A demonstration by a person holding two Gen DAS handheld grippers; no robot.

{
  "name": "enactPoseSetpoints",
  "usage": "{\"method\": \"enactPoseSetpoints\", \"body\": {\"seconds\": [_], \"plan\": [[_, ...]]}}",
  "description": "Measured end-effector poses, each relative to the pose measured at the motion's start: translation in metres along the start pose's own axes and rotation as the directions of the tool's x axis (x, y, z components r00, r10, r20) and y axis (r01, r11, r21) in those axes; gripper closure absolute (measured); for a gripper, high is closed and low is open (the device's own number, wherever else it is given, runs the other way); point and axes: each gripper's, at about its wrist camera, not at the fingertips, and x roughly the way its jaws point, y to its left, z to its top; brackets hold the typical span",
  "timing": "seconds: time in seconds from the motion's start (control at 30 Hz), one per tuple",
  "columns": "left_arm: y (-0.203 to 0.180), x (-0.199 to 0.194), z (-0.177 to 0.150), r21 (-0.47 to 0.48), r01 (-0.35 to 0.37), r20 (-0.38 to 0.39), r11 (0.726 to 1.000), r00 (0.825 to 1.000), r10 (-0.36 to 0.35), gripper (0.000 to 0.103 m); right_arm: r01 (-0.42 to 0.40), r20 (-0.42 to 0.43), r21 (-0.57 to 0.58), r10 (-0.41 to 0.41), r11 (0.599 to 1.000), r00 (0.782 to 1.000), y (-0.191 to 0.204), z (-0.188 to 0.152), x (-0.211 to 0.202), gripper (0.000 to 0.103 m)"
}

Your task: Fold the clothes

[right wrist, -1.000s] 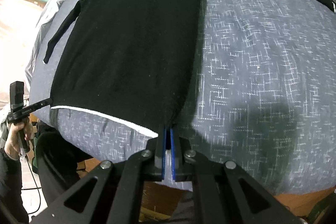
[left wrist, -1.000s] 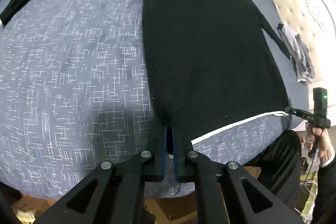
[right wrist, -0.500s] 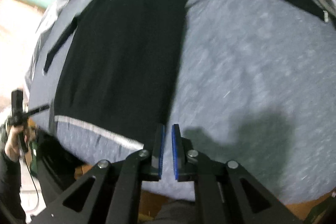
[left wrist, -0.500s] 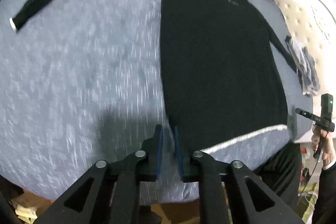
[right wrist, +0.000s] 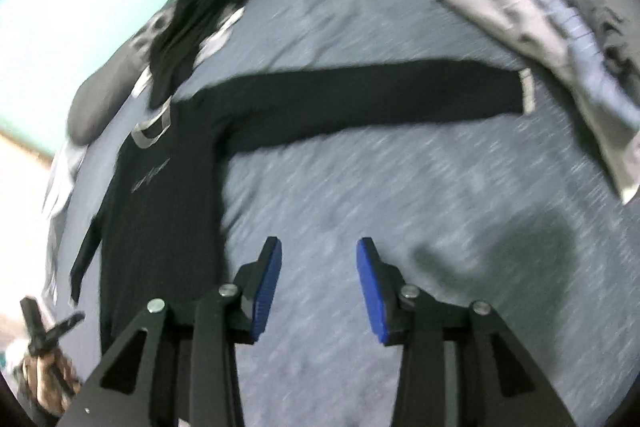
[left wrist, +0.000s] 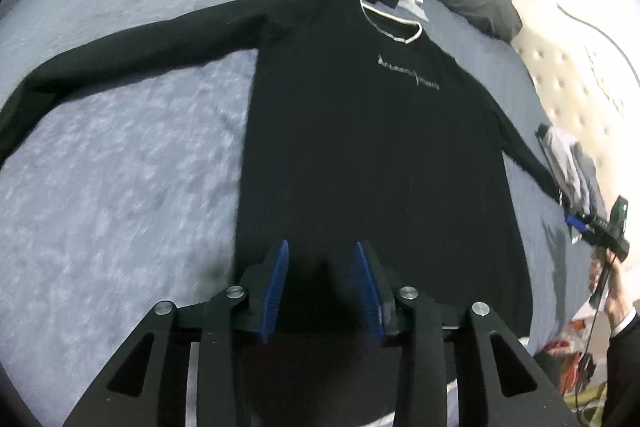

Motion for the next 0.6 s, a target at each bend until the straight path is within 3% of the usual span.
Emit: {"method": "enactPoseSetpoints", "body": {"seconds": [0.13,0.27,0.53,0.6], "plan": [[-0.008,0.027,0.016,-0.032,0.030,0.028,0.999,0.999,-0.029,0.064,0.044,0.051,0.079,-0.048,0.996,0.998,-0.036,0.026,0.010,0.063],[-0.017,0.050,0.025,-0.051,0.056,0.063,0.997,0.997,-0.053,0.063,0.077,0.097,0.152,-0.093,0.985,0.991,-0.066,0.045,0.022,0.048],[-0.029,0.080,0.025,-0.064,0.084,0.120,0.994,0.990,-0.076,0.062,0.132,0.123,0.233,-0.163,0.964,0.979,-0.098,0.068,0.049,0.047],[-0.030,0.086,0.022,-0.069,0.078,0.123,0.995,0.990,-0.069,0.056,0.158,0.134,0.243,-0.195,0.957,0.972,-0.102,0.073,0.054,0.047]]}}
